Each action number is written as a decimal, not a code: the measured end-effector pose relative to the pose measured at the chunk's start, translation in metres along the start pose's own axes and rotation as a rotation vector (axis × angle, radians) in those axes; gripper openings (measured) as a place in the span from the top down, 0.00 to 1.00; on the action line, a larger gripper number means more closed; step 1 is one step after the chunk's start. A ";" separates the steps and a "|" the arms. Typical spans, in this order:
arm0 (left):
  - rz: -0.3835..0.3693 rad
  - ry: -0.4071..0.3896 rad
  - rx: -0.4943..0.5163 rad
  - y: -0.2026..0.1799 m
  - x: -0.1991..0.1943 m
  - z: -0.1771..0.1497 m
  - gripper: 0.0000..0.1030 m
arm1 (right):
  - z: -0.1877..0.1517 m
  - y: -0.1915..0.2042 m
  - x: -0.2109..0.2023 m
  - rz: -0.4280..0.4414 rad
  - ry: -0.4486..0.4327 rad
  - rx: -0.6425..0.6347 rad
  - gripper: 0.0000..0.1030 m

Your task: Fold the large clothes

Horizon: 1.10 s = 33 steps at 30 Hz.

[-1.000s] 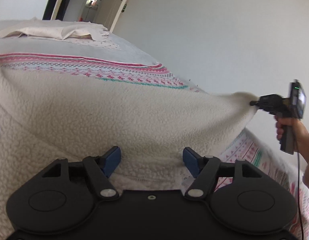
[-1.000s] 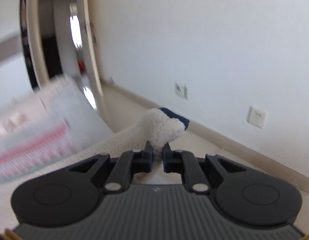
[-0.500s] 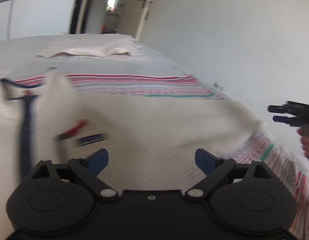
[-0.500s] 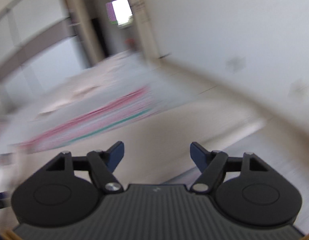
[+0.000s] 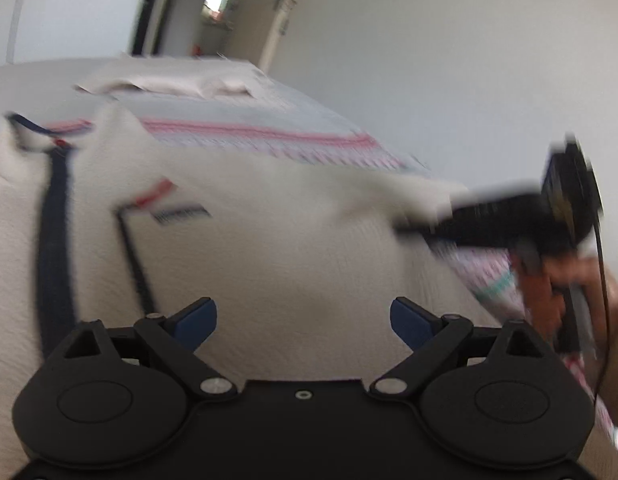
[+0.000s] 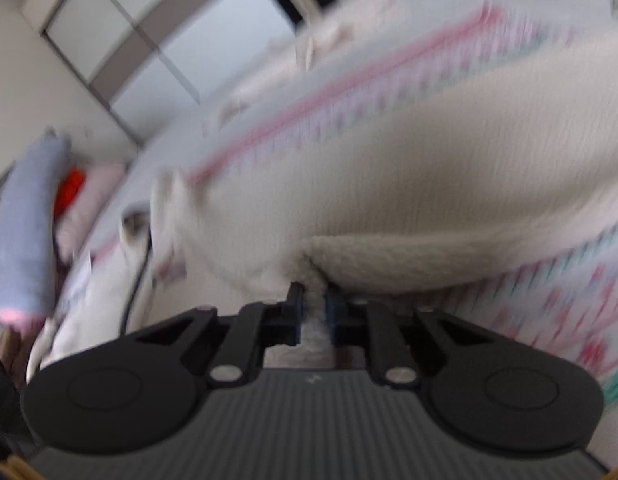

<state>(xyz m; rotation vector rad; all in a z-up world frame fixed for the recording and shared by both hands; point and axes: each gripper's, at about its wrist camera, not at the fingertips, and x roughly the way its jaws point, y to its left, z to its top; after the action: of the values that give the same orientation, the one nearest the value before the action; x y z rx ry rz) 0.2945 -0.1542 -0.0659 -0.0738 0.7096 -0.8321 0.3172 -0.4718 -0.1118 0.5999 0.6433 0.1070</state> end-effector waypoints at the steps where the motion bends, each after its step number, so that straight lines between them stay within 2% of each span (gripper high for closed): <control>1: 0.013 0.030 0.022 -0.003 0.007 -0.007 0.07 | 0.002 -0.003 -0.001 -0.100 -0.048 -0.018 1.00; 2: 0.039 0.021 0.088 -0.010 0.010 -0.014 0.07 | 0.003 -0.010 0.004 -0.215 -0.065 -0.060 1.00; 4: 0.077 0.025 0.167 -0.023 0.009 -0.017 0.06 | 0.003 -0.022 0.003 -0.182 -0.034 -0.041 1.00; 7: 0.102 0.041 0.142 -0.025 0.005 -0.013 0.06 | -0.002 -0.002 -0.016 -0.173 -0.029 -0.122 0.95; 9: 0.128 0.049 0.093 -0.024 0.000 -0.009 0.06 | -0.009 0.014 -0.040 -0.146 -0.010 -0.208 0.75; 10: 0.159 0.061 0.065 -0.025 -0.004 -0.008 0.06 | -0.014 0.030 -0.045 -0.132 -0.007 -0.254 0.54; 11: 0.191 0.072 0.040 -0.026 -0.009 -0.007 0.06 | -0.018 0.046 -0.049 -0.126 -0.007 -0.305 0.45; 14: 0.278 0.091 0.009 -0.030 -0.025 -0.004 0.05 | -0.033 0.085 -0.055 -0.103 0.014 -0.423 0.45; 17: 0.348 0.100 0.010 -0.030 -0.045 -0.003 0.03 | -0.041 0.108 -0.049 -0.086 0.051 -0.456 0.45; 20: 0.423 0.089 0.029 -0.026 -0.065 -0.002 0.02 | -0.052 0.120 -0.039 -0.115 0.082 -0.490 0.45; 26: 0.537 0.062 0.018 0.002 -0.105 -0.001 0.01 | -0.086 0.100 -0.030 -0.197 0.220 -0.491 0.44; 30: 0.597 0.045 -0.009 0.029 -0.132 -0.002 0.01 | -0.113 0.087 -0.055 -0.231 0.261 -0.547 0.44; 33: 0.643 0.038 -0.026 0.052 -0.148 -0.003 0.00 | -0.116 0.103 -0.070 -0.353 0.318 -0.591 0.41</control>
<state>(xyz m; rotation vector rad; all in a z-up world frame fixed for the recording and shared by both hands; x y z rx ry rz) 0.2585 -0.0150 -0.0044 0.1426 0.7216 -0.2087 0.2018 -0.3486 -0.0909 -0.1096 0.9670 0.0566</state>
